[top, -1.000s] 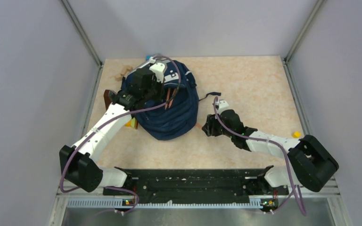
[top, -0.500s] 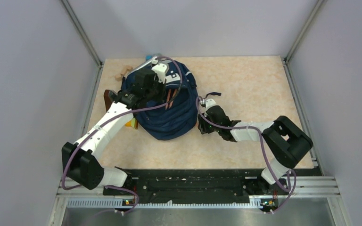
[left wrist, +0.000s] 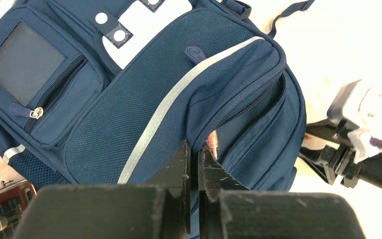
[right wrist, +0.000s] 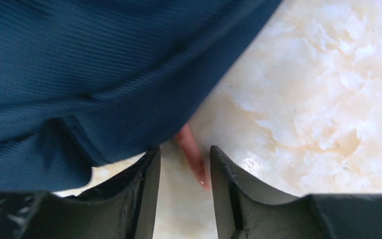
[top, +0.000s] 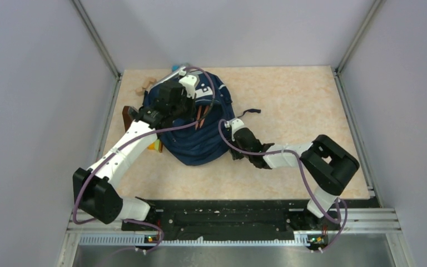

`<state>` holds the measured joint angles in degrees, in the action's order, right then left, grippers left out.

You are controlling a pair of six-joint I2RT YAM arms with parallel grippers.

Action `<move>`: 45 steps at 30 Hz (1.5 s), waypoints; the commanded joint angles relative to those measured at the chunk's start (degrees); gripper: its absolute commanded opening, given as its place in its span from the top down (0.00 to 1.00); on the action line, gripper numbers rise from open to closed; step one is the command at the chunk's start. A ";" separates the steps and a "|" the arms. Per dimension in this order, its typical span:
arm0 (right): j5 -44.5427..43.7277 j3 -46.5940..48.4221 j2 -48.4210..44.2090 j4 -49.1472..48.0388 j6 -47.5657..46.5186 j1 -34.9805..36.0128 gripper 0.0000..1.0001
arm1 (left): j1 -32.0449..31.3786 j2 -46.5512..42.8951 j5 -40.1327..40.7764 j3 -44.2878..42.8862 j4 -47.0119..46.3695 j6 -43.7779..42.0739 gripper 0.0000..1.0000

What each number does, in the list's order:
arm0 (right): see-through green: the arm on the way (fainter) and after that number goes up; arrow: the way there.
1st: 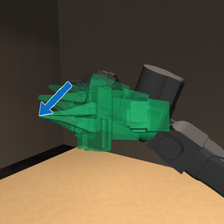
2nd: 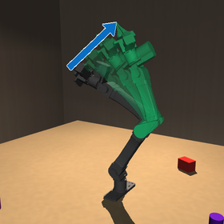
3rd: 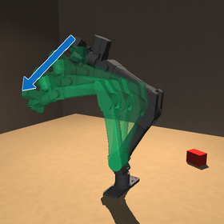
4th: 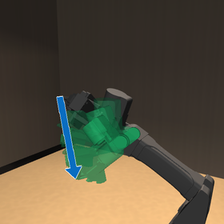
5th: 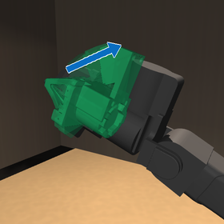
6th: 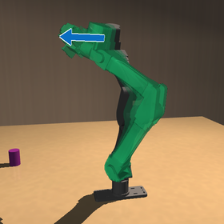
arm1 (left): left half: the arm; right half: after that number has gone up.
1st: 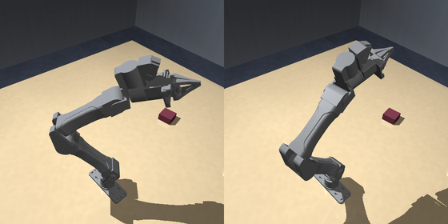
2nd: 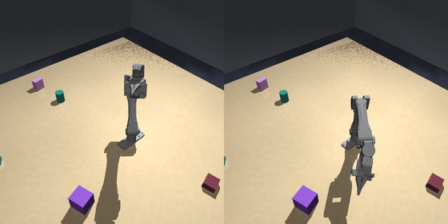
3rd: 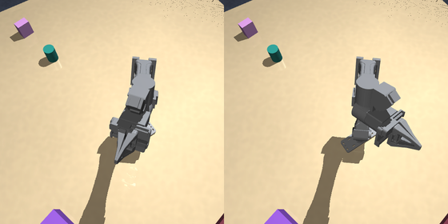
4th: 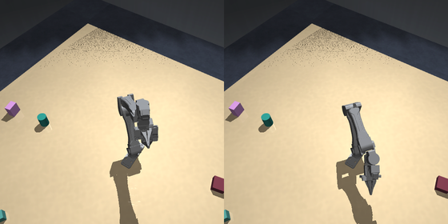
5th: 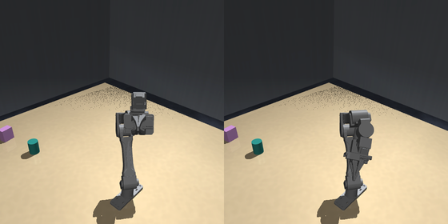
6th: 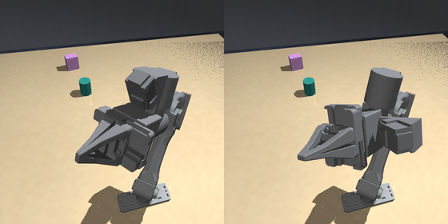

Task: Pack the student bag
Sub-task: Pick up the stationery from the center of the board.

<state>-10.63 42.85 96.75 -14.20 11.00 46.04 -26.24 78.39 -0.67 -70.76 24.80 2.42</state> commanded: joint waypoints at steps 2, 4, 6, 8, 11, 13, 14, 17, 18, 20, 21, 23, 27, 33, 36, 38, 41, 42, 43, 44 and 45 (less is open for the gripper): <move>-5.40 3.61 2.55 3.37 -1.49 2.96 0.65 | -0.20 -1.48 -2.66 -1.92 -3.79 2.19 1.00; -6.10 3.60 2.68 3.84 -0.61 3.15 0.71 | -0.20 -1.83 -2.67 -1.98 -3.79 2.18 1.00; -6.78 3.39 2.58 4.19 0.15 3.53 0.80 | -0.21 -2.08 -2.67 -1.95 -3.79 2.25 1.00; -8.96 3.34 2.22 5.30 1.53 4.54 0.86 | -0.20 -2.27 -2.55 -1.95 -3.79 2.12 1.00; -12.46 3.17 1.29 7.47 2.13 7.84 0.99 | -0.20 -2.52 -1.79 -1.84 -3.88 1.88 1.00; -15.18 3.00 0.82 9.33 2.03 10.91 1.00 | -0.19 -2.64 -1.60 -1.86 -3.86 1.88 1.00; -16.23 2.90 0.59 10.28 2.09 12.21 1.00 | -0.19 -2.76 -1.61 -1.78 -3.88 1.81 1.00; -17.00 2.33 -0.05 13.73 5.32 14.57 1.00 | -0.21 -3.06 -1.22 -1.77 -3.94 1.80 1.00; -16.38 1.82 -0.48 15.28 7.08 14.75 1.00 | -0.14 -3.13 -0.98 -1.68 -3.96 1.73 1.00; -14.55 0.11 -2.17 16.88 10.74 14.78 1.00 | -0.19 -3.32 -0.62 -1.66 -3.97 1.58 1.00; -13.72 -0.95 -3.41 17.22 12.06 14.82 1.00 | -0.14 -3.33 -0.45 -1.70 -3.96 1.50 1.00; -12.38 -2.91 -6.69 18.39 14.35 14.82 1.00 | -0.20 -3.35 -0.23 -1.74 -3.89 1.39 1.00; -10.20 -6.04 -12.24 19.93 16.70 14.80 1.00 | -0.21 -3.34 -0.08 -1.75 -3.88 1.35 1.00; -10.11 -4.33 -12.21 19.15 15.28 14.15 0.71 | -0.21 -3.51 -0.33 -1.81 -3.88 1.52 1.00; -10.51 -2.10 -9.41 18.43 14.12 13.43 0.64 | -0.21 -3.54 -0.28 -1.76 -3.88 1.51 1.00; -11.26 -0.77 -7.35 17.69 13.04 12.93 0.61 | -0.17 -3.59 -0.49 -1.77 -3.88 1.53 1.00; -11.46 1.39 -4.97 16.92 11.49 12.00 0.60 | -0.16 -3.75 -0.54 -1.86 -3.88 1.46 1.00; -11.67 2.06 -4.28 16.74 10.97 11.92 0.60 | -0.21 -3.86 -0.53 -1.88 -3.88 1.51 1.00; -12.06 2.73 -3.68 16.79 10.56 11.90 0.60 | -0.20 -3.90 -0.50 -1.89 -3.88 1.51 1.00; -12.51 3.43 -3.07 17.06 10.27 11.82 0.61 | -0.20 -3.94 -0.44 -1.84 -3.86 1.50 1.00; -12.87 3.99 -2.53 17.47 9.97 11.79 0.63 | -0.21 -4.03 -0.41 -1.81 -3.90 1.47 1.00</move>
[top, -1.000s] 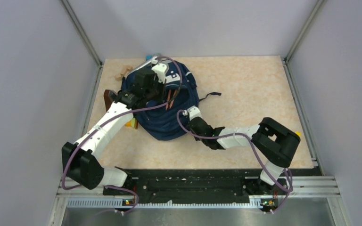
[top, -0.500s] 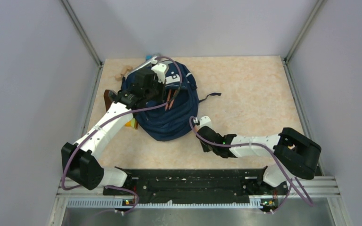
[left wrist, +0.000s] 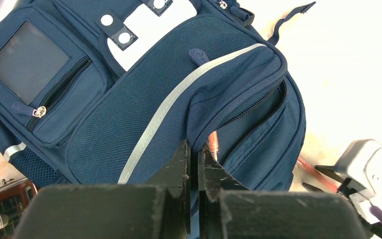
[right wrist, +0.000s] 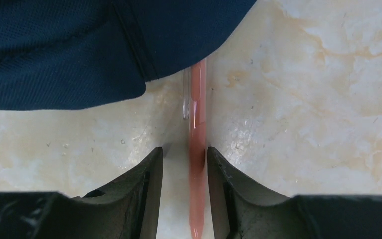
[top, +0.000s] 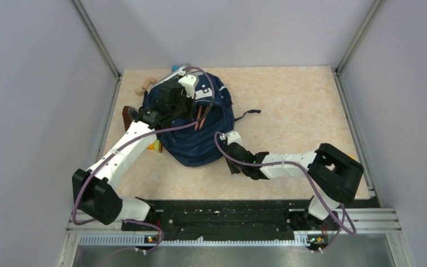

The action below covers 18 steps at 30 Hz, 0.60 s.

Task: Pack the student bag
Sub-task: Pick up the stationery from the center of the board.

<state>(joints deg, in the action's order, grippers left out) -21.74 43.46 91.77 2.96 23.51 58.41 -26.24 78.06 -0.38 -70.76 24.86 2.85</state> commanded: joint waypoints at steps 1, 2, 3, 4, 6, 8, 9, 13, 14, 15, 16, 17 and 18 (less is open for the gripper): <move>-2.14 3.87 2.79 0.80 -2.73 -0.56 0.65 | -0.19 -3.78 -0.72 -1.83 -3.94 1.08 1.00; -2.43 4.07 2.93 1.17 -2.84 -0.58 0.69 | -0.21 -3.88 -0.68 -1.88 -3.92 1.08 1.00; -2.79 3.94 2.93 1.37 -2.91 -0.56 0.71 | -0.22 -3.88 -0.71 -1.89 -3.94 1.04 1.00; -2.97 3.65 2.83 1.57 -2.94 -0.58 0.73 | -0.17 -3.93 -0.79 -1.90 -3.94 1.07 1.00; -3.21 2.91 2.39 1.83 -2.85 -0.58 0.79 | -0.22 -3.97 -0.78 -1.85 -3.94 1.02 1.00; -3.04 1.97 1.63 2.21 -2.58 -0.66 0.88 | -0.20 -4.02 -0.84 -1.89 -3.94 1.05 1.00; -2.77 1.45 1.05 2.28 -2.63 -0.73 0.93 | -0.21 -4.10 -0.78 -1.90 -3.94 1.05 1.00; -2.87 -0.68 -2.53 3.12 -2.36 -2.06 1.00 | -0.21 -3.89 -0.80 -1.84 -3.94 1.15 1.00; -2.47 -1.19 -3.65 3.51 -2.26 -2.79 1.00 | -0.20 -3.86 -0.78 -1.91 -4.00 1.22 1.00; -2.04 -1.76 -5.17 3.74 -2.10 -3.48 1.00 | -0.15 -3.74 -0.85 -1.86 -3.96 1.23 1.00; -1.52 -2.25 -6.70 4.09 -2.02 -4.38 1.00 | -0.21 -3.64 -0.99 -1.89 -4.02 1.20 1.00; -0.95 -2.81 -8.55 4.41 -1.95 -5.29 1.00 | -0.22 -3.56 -1.49 -1.91 -4.03 1.22 1.00; -0.38 -3.27 -10.55 4.64 -1.99 -6.09 1.00 | -0.30 -3.47 -2.83 -1.93 -4.08 0.61 1.00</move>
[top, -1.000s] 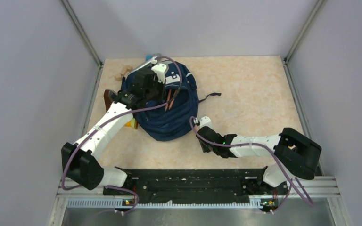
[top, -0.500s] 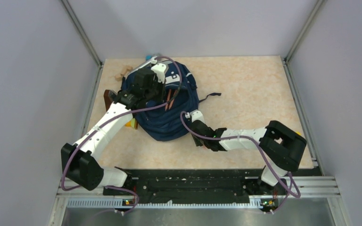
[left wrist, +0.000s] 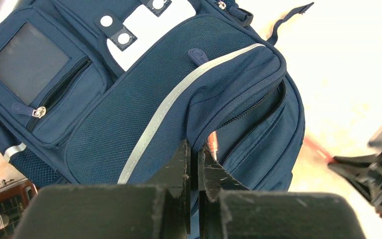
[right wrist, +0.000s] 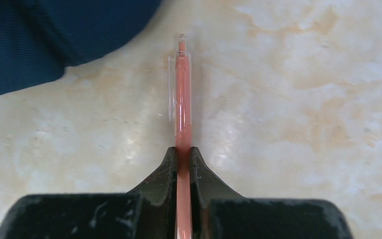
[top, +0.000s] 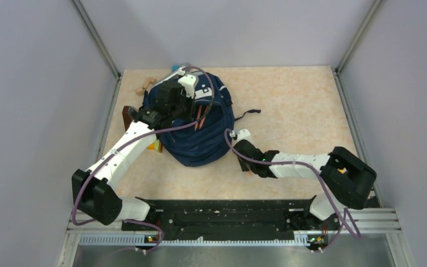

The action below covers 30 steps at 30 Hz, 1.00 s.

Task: Pack the student bag
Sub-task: Pick up the stationery from the center of the board, then place the stationery in the student bag.

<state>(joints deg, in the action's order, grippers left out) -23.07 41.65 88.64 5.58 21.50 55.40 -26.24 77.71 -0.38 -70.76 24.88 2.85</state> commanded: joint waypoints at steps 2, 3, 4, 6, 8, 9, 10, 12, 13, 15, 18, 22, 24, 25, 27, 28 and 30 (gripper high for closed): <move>2.95 -2.60 -11.38 2.54 -0.18 -5.18 1.00 | -1.21 -3.02 -6.67 -2.10 -4.05 -1.47 1.00; 4.44 -2.89 -13.35 3.00 -0.17 -6.53 1.00 | -1.93 -3.02 -7.24 -2.06 -4.05 -1.68 1.00; 5.93 -3.37 -15.59 3.54 -0.02 -8.24 1.00 | -2.85 -2.82 -7.43 -2.03 -4.03 -1.83 1.00; 9.56 -4.38 -20.19 3.58 0.21 -11.93 1.00 | -4.62 -2.05 -8.49 -2.03 -4.17 -1.84 1.00; 13.31 -5.04 -24.60 3.48 0.16 -15.20 1.00 | -6.20 -0.61 -10.63 -2.14 -4.59 -1.08 1.00; 14.80 -5.08 -26.70 3.79 0.01 -16.45 1.00 | -7.06 0.16 -11.54 -2.47 -4.74 -0.75 1.00; 15.78 -4.83 -28.57 4.44 0.01 -17.36 1.00 | -7.94 1.15 -12.40 -2.95 -4.75 -0.62 1.00; 17.65 -3.99 -31.63 5.96 -0.05 -18.43 1.00 | -9.77 3.05 -13.16 -4.26 -4.76 -0.29 1.00; 18.48 -3.66 -32.93 6.50 0.16 -18.48 1.00 | -10.48 4.04 -13.46 -5.06 -4.71 -0.05 1.00; 21.00 -3.39 -35.84 6.83 1.09 -18.48 1.00 | -11.84 6.28 -14.40 -7.13 -4.38 0.70 1.00; 25.75 -3.73 -38.33 6.05 3.30 -18.45 1.00 | -13.74 9.03 -15.84 -9.80 -4.32 3.23 1.00; 29.53 -5.22 -39.24 4.34 6.62 -18.49 1.00 | -16.88 12.04 -13.95 -12.51 -5.63 5.67 1.00; 30.15 -6.08 -39.06 3.57 8.10 -18.48 1.00 | -17.99 12.75 -14.07 -12.41 -8.02 8.26 1.00; 30.37 -6.34 -38.93 3.35 8.66 -18.46 1.00 | -18.42 12.74 -14.12 -11.98 -9.68 9.67 1.00; 30.71 -6.93 -38.49 2.97 9.89 -18.48 1.00 | -19.18 12.22 -14.05 -10.26 -13.36 12.07 1.00; 30.61 -7.12 -38.27 2.86 10.42 -18.46 1.00 | -19.46 11.77 -14.01 -9.21 -15.16 13.15 1.00; 30.40 -7.42 -37.57 2.04 11.53 -18.51 1.00 | -19.71 10.73 -13.57 -7.03 -17.85 14.74 1.00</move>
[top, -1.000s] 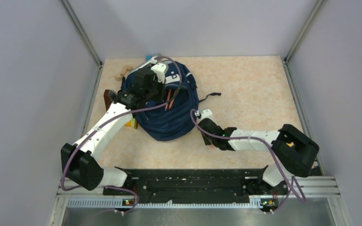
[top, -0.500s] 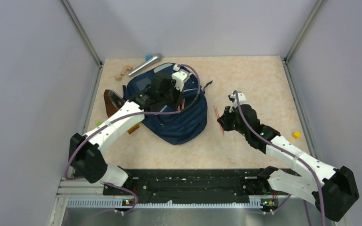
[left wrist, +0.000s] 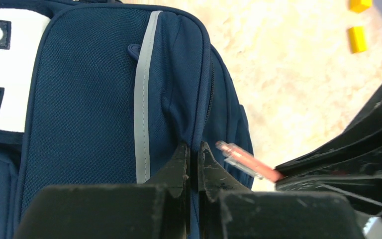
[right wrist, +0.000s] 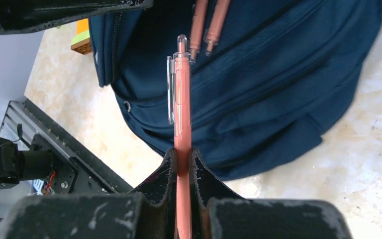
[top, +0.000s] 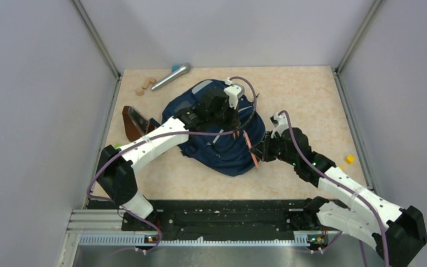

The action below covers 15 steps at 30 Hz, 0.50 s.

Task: Pack the student bag
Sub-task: Place the stationery in the student bag.

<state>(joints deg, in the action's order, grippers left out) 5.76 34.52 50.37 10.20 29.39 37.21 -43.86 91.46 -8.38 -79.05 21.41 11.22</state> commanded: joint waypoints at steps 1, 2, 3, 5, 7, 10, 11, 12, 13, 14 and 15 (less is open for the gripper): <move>1.58 -0.44 1.22 -3.26 4.45 -0.36 1.00 | -2.11 -3.61 -5.16 2.32 -15.33 7.10 1.00; 1.77 -0.55 1.84 -4.25 5.20 -0.43 1.00 | -2.11 -4.37 -4.69 3.60 -16.20 7.60 1.00; 2.39 -0.57 2.50 -5.56 5.82 -0.47 1.00 | -2.13 -5.12 -4.38 4.87 -17.06 7.93 1.00; 3.60 -0.75 4.28 -9.35 7.49 -0.47 1.00 | -2.12 -6.52 -3.56 7.47 -18.05 8.31 1.00; 4.53 -0.65 6.42 -13.65 9.10 -0.47 1.00 | -2.17 -7.85 -2.73 9.11 -18.22 8.52 1.00; 5.37 -0.11 10.69 -18.82 11.89 -0.47 1.00 | -2.11 -9.98 -1.68 11.87 -19.07 9.45 1.00; 5.49 0.12 11.85 -20.33 12.77 -0.47 1.00 | -2.13 -10.57 -1.81 12.71 -19.74 10.21 1.00; 5.74 0.25 12.98 -22.09 13.93 -0.47 1.00 | -2.14 -11.10 -2.33 13.39 -20.19 10.79 1.00; 5.84 0.20 14.11 -23.69 14.95 -0.47 1.00 | -2.11 -11.60 -2.75 13.98 -20.64 11.31 1.00; 5.98 0.24 15.32 -25.12 16.00 -0.47 1.00 | -2.11 -11.91 -3.03 14.37 -20.84 11.76 1.00; 6.09 0.53 16.44 -26.11 16.65 -0.47 1.00 | -2.12 -12.23 -3.12 14.74 -20.88 12.06 1.00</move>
<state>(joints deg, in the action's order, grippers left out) 10.31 34.11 63.68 -5.72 40.88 37.04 -45.23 83.81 -7.90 -65.36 8.08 19.77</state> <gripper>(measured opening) 0.033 0.037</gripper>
